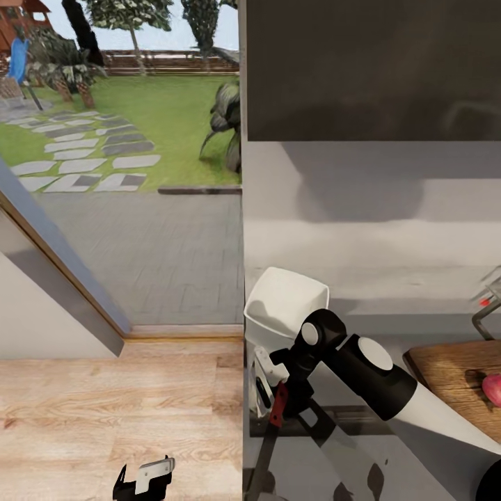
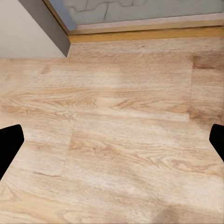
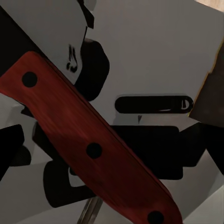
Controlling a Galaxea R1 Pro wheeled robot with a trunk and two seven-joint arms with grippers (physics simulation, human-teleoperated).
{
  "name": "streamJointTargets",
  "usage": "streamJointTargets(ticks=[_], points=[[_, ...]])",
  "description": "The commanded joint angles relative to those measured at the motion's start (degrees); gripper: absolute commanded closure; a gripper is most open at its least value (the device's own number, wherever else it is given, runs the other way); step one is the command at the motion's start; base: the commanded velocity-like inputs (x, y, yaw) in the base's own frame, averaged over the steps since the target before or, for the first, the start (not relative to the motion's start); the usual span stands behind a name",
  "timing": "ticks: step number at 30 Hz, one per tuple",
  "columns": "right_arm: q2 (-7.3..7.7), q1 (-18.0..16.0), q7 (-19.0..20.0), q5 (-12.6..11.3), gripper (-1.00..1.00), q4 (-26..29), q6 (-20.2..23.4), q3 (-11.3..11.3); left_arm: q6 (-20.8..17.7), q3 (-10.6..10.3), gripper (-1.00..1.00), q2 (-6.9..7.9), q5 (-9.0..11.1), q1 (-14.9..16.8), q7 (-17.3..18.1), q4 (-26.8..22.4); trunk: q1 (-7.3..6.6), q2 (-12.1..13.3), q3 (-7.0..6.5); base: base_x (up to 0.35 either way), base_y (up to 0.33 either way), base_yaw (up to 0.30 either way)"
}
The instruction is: In the kitchen, take the Vidalia onion out of the sink, dice it on the chopping board with the paring knife, put the diced onion into the bowl on the countertop, then place both the paring knife and the chopping board into the sink.
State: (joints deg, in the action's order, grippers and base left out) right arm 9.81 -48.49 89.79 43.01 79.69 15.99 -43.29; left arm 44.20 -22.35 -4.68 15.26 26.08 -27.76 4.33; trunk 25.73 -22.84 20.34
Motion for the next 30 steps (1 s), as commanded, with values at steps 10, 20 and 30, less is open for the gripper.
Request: streamJointTargets(ticks=[10, 20, 30], points=[[0.04, 0.0, 0.1, 0.1, 1.0, -1.2, 0.5, -1.2, 0.3, -0.5, -1.0, -0.06, 0.3, 0.1, -0.2, 0.2, 0.05, -0.1, 0.17, 0.0, 0.0, 0.0], [0.03, 0.0, 0.1, 0.1, 1.0, -1.2, 0.6, -1.2, 0.3, -0.5, -1.0, -0.06, 0.3, 0.1, -0.2, 0.2, 0.05, -0.1, 0.17, 0.0, 0.0, 0.0], [-0.01, 0.0, 0.1, 0.1, 1.0, -1.2, 0.7, -1.2, 0.3, -0.5, -1.0, -0.06, 0.3, 0.1, -0.2, 0.2, 0.05, -0.1, 0.15, 0.0, 0.0, 0.0]])
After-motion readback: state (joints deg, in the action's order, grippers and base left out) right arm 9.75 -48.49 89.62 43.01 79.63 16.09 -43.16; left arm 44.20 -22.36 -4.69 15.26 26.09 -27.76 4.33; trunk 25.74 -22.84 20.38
